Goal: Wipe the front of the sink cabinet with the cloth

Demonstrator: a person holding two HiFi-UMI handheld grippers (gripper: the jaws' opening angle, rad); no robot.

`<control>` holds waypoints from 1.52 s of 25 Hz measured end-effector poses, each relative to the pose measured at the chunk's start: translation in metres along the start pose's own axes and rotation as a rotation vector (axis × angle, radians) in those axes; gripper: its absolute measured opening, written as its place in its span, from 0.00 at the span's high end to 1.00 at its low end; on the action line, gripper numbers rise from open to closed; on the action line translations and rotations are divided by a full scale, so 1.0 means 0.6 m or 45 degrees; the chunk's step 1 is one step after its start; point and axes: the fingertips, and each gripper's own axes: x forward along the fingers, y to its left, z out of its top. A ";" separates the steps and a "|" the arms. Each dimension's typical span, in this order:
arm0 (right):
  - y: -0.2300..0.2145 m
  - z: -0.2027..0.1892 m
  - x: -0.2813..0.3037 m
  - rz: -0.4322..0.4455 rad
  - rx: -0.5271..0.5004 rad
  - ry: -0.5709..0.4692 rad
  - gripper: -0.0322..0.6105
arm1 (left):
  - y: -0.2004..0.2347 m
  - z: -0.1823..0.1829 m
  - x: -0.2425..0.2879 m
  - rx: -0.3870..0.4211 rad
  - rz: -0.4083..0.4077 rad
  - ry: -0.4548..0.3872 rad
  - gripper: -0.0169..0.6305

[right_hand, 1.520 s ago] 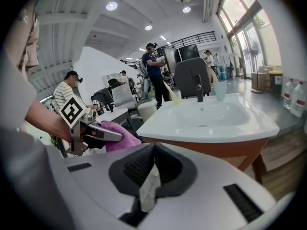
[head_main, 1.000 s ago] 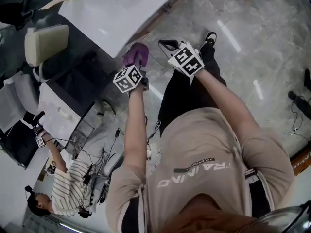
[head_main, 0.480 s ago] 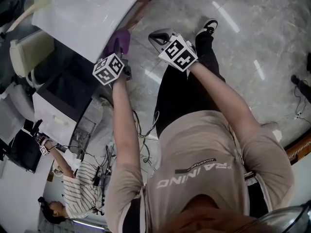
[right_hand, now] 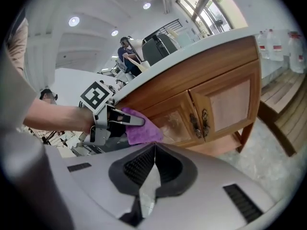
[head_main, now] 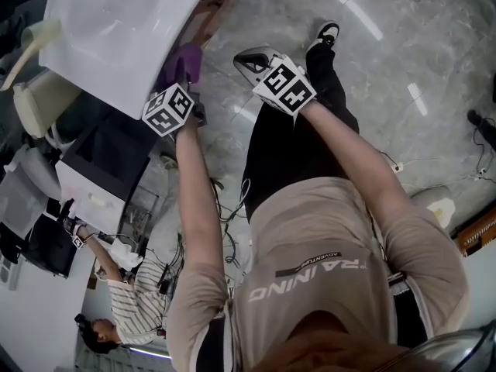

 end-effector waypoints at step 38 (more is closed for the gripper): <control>-0.355 0.100 -0.116 0.028 0.046 0.008 0.93 | -0.325 0.209 0.222 0.008 -0.029 0.022 0.90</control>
